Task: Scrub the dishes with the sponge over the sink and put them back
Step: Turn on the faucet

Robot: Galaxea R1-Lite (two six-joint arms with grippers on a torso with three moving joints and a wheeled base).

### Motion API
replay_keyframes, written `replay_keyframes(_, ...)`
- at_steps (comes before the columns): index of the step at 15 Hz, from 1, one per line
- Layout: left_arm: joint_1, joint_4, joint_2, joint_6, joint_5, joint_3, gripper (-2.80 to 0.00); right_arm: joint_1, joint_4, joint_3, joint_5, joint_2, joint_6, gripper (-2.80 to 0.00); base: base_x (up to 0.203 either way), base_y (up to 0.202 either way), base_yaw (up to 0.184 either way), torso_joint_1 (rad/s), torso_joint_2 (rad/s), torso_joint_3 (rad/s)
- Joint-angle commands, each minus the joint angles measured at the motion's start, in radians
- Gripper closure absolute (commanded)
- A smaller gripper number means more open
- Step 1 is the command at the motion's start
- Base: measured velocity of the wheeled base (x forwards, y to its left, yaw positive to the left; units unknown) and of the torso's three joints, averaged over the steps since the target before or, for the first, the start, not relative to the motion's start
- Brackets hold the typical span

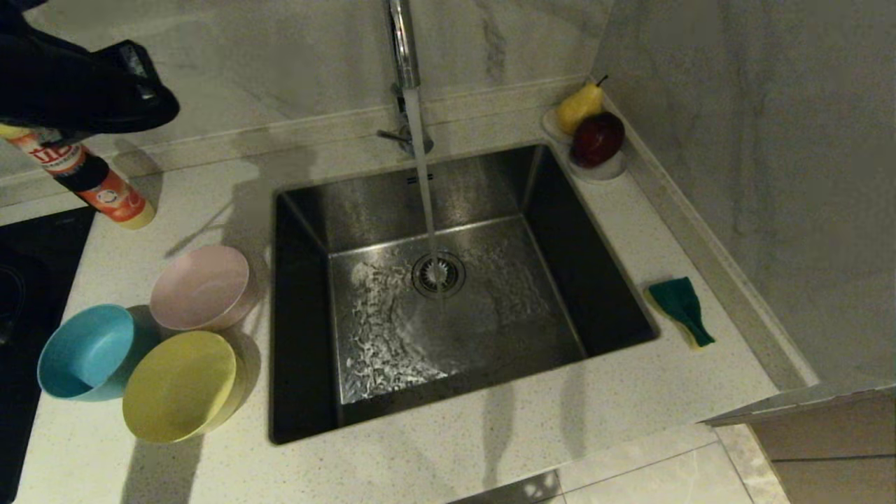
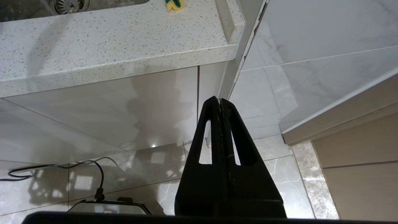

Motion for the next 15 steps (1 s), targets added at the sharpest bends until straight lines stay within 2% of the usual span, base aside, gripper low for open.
replay_keyframes(1, -0.002, 0.034, -0.221, 0.044, 0.063, 0.151, 0.0, 0.0, 0.0, 0.0, 0.0, 0.001, 0.0, 0.0, 0.0, 0.0, 0.0, 0.0, 0.0, 0.0)
replay_keyframes(3, -0.004, 0.049, -0.333, 0.074, 0.105, 0.281, 0.0, 0.0, 0.0, 0.0, 0.0, 0.001, 0.0, 0.0, 0.0, 0.0, 0.0, 0.0, 0.0, 0.0)
replay_keyframes(8, -0.003, 0.06, -0.542, 0.09, 0.152, 0.517, 0.0, 0.0, 0.0, 0.0, 0.0, 0.0, 0.0, 0.0, 0.0, 0.0, 0.0, 0.0, 0.0, 0.0)
replay_keyframes(12, -0.002, 0.06, -0.613, 0.034, 0.193, 0.664, 0.0, 0.0, 0.0, 0.0, 0.0, 0.001, 0.0, 0.0, 0.0, 0.0, 0.0, 0.0, 0.0, 0.0)
replay_keyframes(15, -0.002, 0.033, -0.753, 0.019, 0.194, 0.858, 0.0, 0.0, 0.0, 0.0, 0.0, 0.0, 0.0, 0.0, 0.0, 0.0, 0.0, 0.0, 0.0, 0.0)
